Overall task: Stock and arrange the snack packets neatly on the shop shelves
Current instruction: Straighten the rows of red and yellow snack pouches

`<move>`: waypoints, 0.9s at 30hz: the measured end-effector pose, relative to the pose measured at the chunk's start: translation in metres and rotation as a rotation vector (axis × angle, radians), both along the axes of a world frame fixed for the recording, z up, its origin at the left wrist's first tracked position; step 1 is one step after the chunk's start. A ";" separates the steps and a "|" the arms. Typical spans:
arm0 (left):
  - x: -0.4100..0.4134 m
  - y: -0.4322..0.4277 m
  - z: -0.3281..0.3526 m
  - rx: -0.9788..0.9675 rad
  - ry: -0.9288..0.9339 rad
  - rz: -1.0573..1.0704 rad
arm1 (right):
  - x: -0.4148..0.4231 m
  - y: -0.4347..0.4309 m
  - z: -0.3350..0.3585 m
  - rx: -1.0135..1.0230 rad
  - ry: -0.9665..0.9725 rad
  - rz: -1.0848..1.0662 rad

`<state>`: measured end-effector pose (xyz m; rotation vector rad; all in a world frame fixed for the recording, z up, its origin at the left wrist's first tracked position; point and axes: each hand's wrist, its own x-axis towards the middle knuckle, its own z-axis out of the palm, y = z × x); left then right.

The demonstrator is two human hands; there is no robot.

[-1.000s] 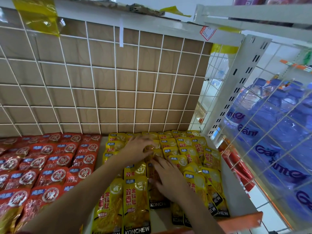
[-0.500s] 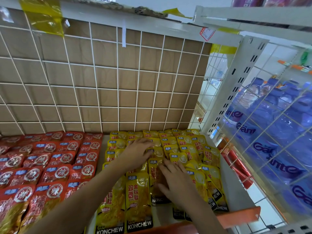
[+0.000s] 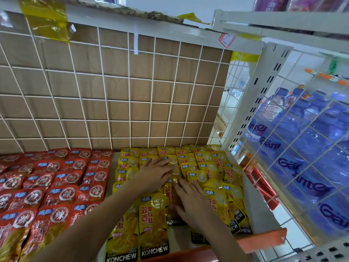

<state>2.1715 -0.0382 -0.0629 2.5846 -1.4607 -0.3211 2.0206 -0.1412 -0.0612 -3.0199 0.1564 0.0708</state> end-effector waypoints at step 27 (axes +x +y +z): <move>-0.055 0.033 0.007 -0.219 0.018 0.008 | -0.061 -0.041 0.009 0.490 -0.493 -0.746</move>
